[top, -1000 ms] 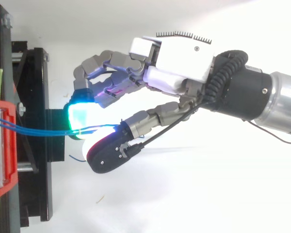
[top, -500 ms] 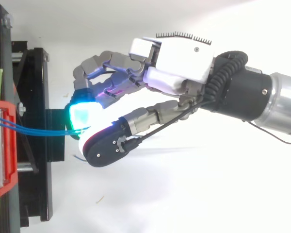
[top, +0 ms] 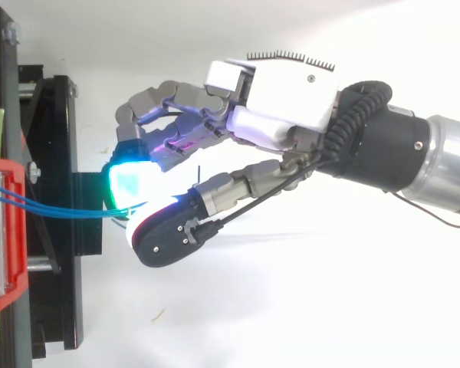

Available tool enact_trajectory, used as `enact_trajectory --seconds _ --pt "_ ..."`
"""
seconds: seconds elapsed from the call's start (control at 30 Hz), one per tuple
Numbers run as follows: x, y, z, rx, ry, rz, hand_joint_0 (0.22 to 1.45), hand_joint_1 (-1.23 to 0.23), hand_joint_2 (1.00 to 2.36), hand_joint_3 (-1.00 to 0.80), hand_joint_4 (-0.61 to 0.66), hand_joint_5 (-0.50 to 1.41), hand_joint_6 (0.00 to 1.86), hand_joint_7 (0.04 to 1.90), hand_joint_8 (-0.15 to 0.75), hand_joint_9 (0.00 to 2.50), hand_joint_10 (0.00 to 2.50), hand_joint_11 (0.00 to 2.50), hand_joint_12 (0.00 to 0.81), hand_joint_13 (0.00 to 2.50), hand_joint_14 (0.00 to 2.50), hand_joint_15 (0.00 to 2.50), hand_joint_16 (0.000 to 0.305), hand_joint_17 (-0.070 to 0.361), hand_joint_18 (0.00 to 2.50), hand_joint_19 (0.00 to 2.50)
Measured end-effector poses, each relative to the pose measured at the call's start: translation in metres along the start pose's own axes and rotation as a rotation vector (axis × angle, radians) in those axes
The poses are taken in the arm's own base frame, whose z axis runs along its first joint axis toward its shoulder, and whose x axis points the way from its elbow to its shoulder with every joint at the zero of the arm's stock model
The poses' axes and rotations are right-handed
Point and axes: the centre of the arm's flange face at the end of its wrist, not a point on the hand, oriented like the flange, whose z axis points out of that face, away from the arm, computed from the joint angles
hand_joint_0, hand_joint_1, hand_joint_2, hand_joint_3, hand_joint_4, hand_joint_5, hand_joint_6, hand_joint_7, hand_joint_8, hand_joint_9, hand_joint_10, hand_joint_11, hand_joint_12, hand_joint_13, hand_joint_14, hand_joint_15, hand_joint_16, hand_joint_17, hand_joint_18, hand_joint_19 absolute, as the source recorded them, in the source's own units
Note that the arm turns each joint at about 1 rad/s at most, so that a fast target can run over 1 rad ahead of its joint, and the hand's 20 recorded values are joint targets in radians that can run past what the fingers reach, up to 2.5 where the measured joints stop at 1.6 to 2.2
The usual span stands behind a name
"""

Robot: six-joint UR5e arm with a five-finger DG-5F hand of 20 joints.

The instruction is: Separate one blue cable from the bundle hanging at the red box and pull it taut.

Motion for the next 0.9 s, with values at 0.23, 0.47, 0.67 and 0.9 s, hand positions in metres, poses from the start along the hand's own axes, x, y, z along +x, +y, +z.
enact_trajectory --seconds 0.23,0.47,0.67,0.9 --pt "0.0 0.0001 0.0 0.0 0.0 0.001 0.69 -0.92 1.0 -0.5 0.08 -0.17 0.92 1.29 0.246 0.72 0.02 0.63 0.321 0.66 0.01 0.36 0.038 0.085 0.63 0.26" --pt "0.0 -0.0001 -0.0001 0.0 0.0 0.001 0.55 -0.91 1.0 -0.5 0.06 -0.15 0.91 1.25 0.258 0.76 0.02 0.65 0.332 0.69 0.01 0.37 0.039 0.088 0.65 0.27" --pt "-0.0001 -0.0003 -0.0002 0.002 0.0 0.001 0.51 -0.8 1.0 -0.5 0.07 -0.13 0.89 1.31 0.272 0.81 0.02 0.64 0.339 0.7 0.01 0.37 0.041 0.093 0.66 0.28" --pt "-0.0001 -0.0003 -0.0001 0.0 0.0 0.001 0.47 -0.78 1.0 -0.5 0.07 -0.13 0.88 1.31 0.279 0.83 0.02 0.64 0.356 0.71 0.02 0.37 0.044 0.1 0.68 0.28"
